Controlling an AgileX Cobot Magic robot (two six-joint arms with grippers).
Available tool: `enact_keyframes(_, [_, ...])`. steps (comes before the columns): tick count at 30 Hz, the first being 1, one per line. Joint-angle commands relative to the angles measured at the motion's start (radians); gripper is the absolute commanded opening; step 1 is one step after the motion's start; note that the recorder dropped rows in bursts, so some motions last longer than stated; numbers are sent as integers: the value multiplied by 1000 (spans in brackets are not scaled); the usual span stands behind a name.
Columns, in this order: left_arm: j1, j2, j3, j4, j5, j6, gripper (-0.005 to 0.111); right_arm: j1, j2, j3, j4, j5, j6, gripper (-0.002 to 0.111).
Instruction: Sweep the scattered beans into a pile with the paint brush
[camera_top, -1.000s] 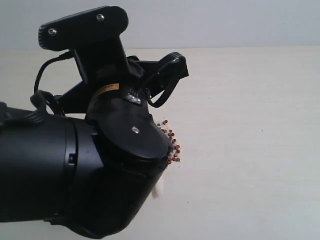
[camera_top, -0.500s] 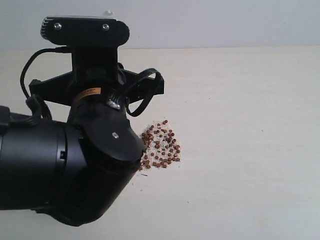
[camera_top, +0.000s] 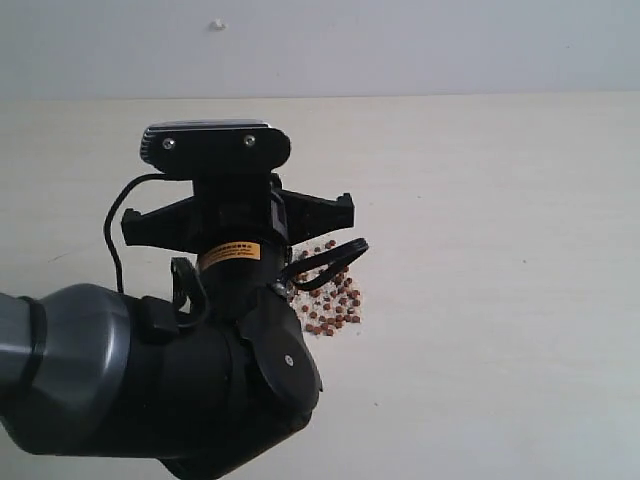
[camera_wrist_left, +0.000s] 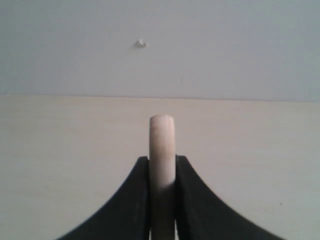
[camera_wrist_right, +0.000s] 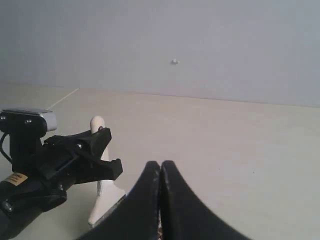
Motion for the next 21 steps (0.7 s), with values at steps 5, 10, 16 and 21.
enact_keyframes(5, [0,2,5,48,5,-266,0,2,-4,4,-1,-12,-1,0])
enact_keyframes(10, [25,2,5,10,5,-284,0,2,-4,4,-1,-31,-1,0])
enact_keyframes(16, [25,-3,5,-6,5,-256,0,2,-4,4,-1,-29,-1,0])
enact_keyframes(21, [25,-43,5,-6,5,-207,0,2,-4,4,-1,-29,-1,0])
